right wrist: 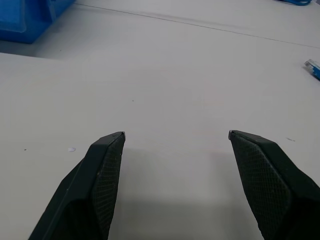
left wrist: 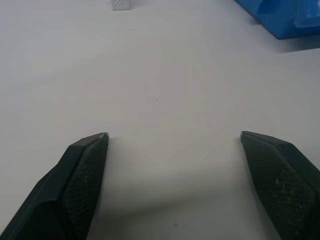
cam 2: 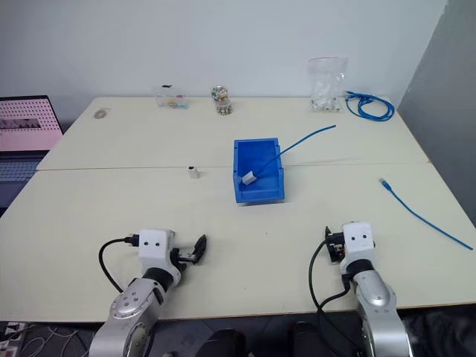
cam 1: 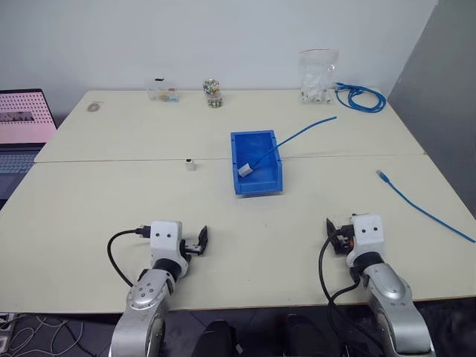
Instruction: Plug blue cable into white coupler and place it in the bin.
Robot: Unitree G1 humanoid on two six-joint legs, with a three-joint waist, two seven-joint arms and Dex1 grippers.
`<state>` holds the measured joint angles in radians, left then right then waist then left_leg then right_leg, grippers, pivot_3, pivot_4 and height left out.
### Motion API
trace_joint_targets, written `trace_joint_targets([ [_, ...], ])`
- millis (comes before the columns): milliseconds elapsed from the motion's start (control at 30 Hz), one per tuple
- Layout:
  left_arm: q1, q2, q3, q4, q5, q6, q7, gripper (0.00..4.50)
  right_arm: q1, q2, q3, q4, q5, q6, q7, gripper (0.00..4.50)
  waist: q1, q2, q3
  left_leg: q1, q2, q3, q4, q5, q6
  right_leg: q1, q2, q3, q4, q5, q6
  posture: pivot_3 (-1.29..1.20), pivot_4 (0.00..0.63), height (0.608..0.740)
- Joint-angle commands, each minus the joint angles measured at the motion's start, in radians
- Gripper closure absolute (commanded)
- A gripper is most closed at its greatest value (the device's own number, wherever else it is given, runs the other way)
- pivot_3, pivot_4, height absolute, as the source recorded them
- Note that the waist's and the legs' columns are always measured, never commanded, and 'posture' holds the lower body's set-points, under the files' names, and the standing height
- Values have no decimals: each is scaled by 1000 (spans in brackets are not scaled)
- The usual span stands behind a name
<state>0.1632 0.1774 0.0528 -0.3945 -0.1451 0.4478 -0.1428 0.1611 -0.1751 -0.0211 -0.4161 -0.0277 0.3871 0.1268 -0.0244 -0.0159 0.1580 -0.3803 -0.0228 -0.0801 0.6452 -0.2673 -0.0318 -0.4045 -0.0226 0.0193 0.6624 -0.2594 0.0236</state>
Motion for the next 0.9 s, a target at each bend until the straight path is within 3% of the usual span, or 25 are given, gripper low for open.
trace_joint_targets([
  [33,-8,11,-6,-30,11,-28,-10,76,5,3,-22,-43,7,-21,-10,1003,0,0,0,0,0,0,0,0,0,0,0,0,0,0,0,0,150,740],
  [400,-42,2,-10,-17,-7,-19,-23,76,14,-4,-32,-32,1,-23,-12,1003,0,0,0,0,0,0,0,0,0,0,0,0,0,0,0,0,150,740],
  [533,-48,46,-46,-51,-13,-25,-99,76,13,-39,-51,-42,12,-14,20,1003,-1,0,0,0,0,0,0,0,0,0,0,0,0,0,0,0,150,740],
  [667,-111,126,-82,-74,-70,-15,-246,76,-19,-166,-192,-9,90,1,117,1003,0,0,1,0,0,1,0,0,0,0,0,-1,0,0,0,0,150,740],
  [900,-443,198,-282,102,-84,-124,-580,76,-232,-483,-398,282,329,102,428,1003,3,0,2,0,-3,6,1,1,2,1,4,-3,0,1,0,0,150,740],
])
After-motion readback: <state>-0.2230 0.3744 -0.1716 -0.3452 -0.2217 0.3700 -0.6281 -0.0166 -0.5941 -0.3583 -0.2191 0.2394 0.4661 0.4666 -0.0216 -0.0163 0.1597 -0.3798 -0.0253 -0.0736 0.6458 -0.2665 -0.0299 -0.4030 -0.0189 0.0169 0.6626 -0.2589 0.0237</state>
